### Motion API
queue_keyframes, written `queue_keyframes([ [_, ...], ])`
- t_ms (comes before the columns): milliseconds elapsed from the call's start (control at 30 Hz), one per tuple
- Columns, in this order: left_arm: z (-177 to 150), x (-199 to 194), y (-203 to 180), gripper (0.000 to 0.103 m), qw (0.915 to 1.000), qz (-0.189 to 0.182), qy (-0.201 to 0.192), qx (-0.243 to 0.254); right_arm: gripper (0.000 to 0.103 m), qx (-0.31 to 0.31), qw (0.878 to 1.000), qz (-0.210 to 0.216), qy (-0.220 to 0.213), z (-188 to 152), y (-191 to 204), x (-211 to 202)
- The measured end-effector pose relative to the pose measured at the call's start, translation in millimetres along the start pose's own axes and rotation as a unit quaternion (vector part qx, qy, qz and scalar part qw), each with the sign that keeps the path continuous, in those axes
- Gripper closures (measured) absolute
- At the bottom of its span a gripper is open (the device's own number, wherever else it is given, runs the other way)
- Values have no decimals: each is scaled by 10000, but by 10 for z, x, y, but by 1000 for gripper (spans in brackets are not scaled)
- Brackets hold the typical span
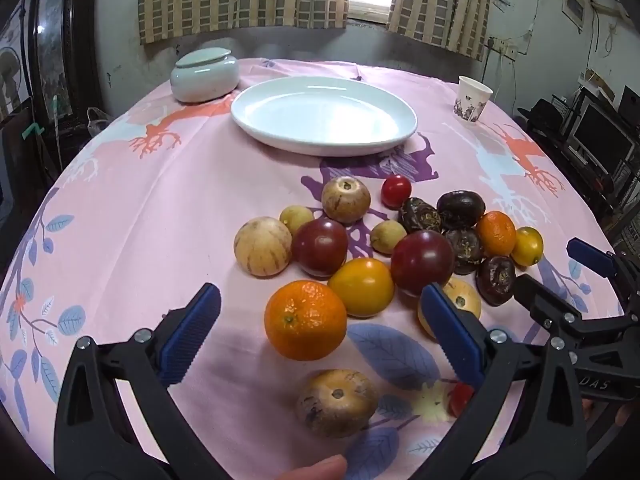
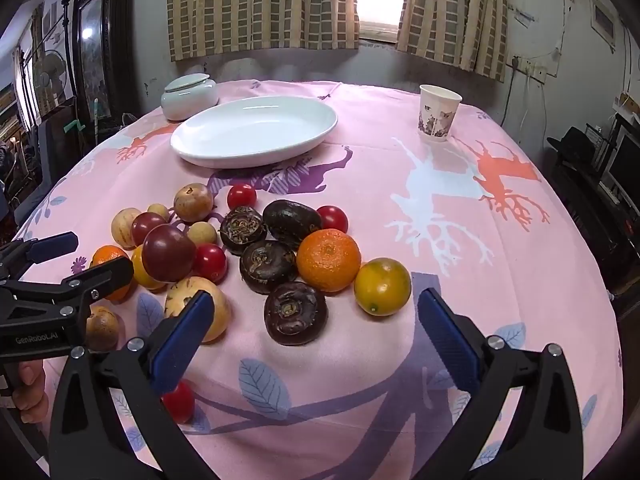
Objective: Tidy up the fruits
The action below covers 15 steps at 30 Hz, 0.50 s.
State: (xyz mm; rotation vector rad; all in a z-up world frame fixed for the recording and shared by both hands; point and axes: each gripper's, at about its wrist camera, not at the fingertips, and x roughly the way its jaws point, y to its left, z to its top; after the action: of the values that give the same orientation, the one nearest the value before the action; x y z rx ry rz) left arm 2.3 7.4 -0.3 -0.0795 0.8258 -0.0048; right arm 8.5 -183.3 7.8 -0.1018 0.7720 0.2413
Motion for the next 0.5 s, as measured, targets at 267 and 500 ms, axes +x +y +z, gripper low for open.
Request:
queue_keyframes([
  [267, -17, -28, -61, 2, 9997, 11, -139, 176, 1, 2, 10000, 0, -4, 2, 2, -7],
  [500, -22, -30, -56, 2, 9999, 27, -107, 131, 1, -1, 10000, -3, -4, 0, 6, -7],
])
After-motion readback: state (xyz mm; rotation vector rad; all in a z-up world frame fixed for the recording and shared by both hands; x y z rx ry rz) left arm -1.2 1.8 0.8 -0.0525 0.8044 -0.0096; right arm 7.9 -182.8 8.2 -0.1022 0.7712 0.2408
